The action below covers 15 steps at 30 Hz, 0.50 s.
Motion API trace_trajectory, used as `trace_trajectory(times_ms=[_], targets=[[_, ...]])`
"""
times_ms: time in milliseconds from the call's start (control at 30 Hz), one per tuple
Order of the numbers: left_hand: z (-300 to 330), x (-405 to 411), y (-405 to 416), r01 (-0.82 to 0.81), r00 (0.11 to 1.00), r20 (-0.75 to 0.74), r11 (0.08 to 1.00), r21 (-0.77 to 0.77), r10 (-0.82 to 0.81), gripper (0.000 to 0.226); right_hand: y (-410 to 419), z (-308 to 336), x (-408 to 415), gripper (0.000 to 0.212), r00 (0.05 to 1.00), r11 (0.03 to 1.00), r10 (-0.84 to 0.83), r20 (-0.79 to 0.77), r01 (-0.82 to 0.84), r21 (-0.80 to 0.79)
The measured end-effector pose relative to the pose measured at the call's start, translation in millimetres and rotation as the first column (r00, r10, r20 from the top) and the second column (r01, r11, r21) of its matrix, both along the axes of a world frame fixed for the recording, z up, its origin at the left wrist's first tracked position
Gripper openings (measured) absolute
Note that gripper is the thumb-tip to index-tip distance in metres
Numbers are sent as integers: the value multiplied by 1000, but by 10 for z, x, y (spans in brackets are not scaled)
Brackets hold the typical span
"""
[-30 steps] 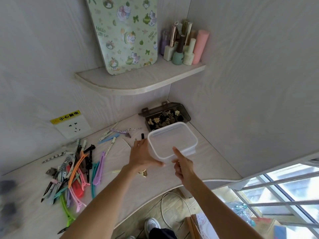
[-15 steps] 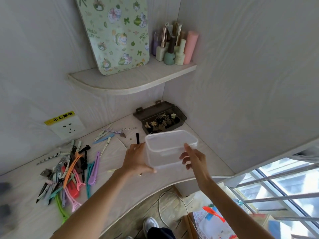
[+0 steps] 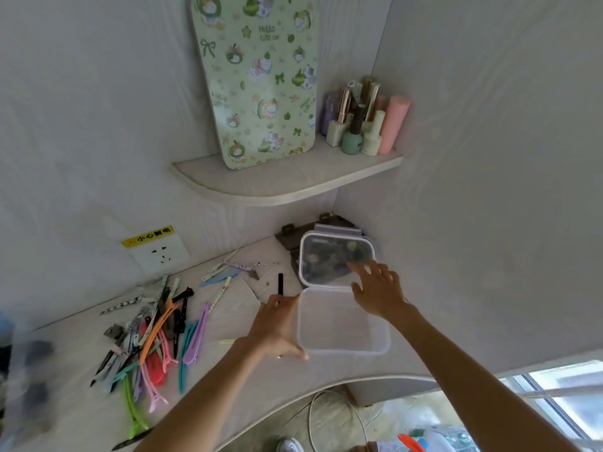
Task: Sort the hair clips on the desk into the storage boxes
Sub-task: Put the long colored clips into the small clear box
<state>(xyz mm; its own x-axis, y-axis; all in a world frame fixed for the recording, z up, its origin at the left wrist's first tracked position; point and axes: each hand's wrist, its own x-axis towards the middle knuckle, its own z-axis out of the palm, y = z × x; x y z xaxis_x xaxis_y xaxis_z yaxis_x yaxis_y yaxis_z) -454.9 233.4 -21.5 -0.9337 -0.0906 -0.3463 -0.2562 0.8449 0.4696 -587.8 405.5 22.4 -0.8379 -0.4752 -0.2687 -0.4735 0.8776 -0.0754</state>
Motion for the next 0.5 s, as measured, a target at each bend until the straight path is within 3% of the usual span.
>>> trace_trajectory(times_ms=[167,333,433,500], targets=[[-23,40,-35,-8,1000,-16,1000,12,8,122,-39,175,-22,29,966,964,77,-245,-135,-228],[-5,190,-277,-37,998,49,997,66,34,121,-309,319,186,12,913,853,199,-355,-340,-396],[-13,311,-519,-118,993,41,988,103,114,92,-629,325,394,12,869,795,373,-325,-480,-370],[-51,382,-659,-175,984,-17,982,70,177,70,-892,259,492,20,863,818,461,-206,-503,-279]])
